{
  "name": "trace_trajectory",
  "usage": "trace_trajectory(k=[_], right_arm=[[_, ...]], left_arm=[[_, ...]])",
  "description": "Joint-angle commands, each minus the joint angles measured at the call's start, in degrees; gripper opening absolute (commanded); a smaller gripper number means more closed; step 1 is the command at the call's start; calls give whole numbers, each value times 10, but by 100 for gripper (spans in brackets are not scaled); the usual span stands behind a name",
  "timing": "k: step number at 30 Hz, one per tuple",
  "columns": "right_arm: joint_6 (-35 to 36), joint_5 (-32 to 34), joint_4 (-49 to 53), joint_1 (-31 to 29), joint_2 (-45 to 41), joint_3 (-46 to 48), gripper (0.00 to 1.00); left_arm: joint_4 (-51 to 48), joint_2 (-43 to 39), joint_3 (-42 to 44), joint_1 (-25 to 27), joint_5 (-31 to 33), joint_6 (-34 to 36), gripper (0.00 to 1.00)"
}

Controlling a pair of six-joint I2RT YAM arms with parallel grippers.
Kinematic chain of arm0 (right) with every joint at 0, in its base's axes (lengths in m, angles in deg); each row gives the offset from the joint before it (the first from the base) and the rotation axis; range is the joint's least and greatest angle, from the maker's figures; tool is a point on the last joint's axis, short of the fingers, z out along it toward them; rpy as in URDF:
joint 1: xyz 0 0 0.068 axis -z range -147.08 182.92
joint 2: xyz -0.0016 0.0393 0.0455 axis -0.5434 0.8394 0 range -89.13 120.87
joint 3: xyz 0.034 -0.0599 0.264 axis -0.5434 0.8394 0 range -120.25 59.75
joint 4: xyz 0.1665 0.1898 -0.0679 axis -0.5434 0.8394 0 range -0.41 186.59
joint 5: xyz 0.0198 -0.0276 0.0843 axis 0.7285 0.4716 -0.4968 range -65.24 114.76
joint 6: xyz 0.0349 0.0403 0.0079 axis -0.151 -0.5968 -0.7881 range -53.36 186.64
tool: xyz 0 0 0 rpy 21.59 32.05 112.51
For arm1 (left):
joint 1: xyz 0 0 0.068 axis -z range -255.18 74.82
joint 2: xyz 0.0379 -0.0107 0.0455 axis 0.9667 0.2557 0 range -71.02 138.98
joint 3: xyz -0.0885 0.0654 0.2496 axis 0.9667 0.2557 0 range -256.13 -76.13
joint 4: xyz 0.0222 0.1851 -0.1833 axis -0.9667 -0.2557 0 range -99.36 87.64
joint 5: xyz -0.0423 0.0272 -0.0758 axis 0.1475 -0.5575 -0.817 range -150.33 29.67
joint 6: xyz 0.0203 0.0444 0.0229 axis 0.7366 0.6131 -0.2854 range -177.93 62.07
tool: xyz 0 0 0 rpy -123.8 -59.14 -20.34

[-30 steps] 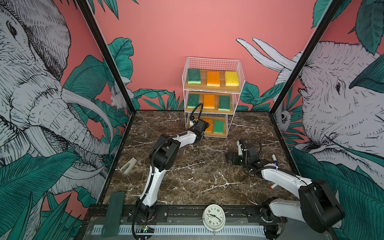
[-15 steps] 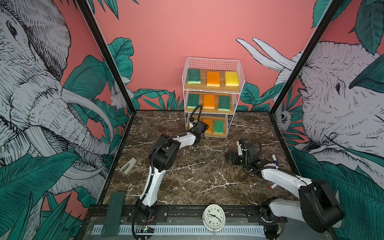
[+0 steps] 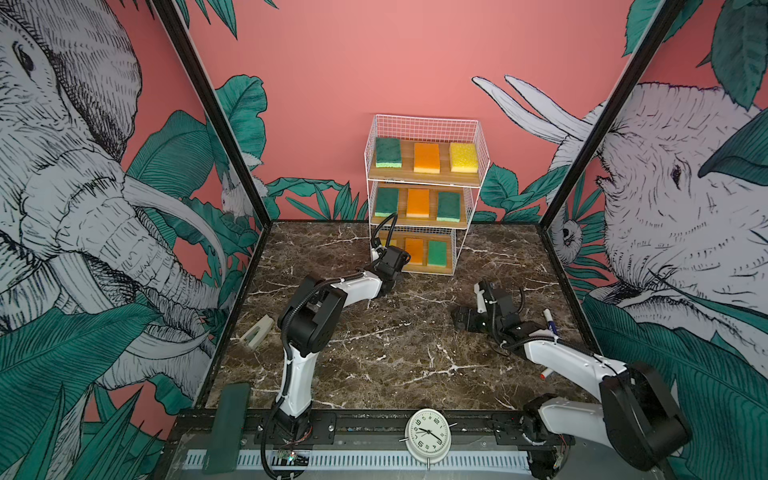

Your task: Place and organize the cleaning sponges onto the shelf

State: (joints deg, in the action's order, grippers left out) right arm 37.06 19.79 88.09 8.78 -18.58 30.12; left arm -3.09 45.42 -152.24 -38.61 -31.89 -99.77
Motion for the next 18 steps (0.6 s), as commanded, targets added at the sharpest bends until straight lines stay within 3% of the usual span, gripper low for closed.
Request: trace_trajectory(k=[1,7,18], right_arm=[[0,4,-11,3,-14,3,98],[1,4,-9,3,-14,3,98],[5,7,-3,3,-16,2,98]], left_arm=[[19,-21,13,2,-14,-18,58],[27,-5,4,1,-18,-37,43],[30,32,-27,2,-15,-64,27]])
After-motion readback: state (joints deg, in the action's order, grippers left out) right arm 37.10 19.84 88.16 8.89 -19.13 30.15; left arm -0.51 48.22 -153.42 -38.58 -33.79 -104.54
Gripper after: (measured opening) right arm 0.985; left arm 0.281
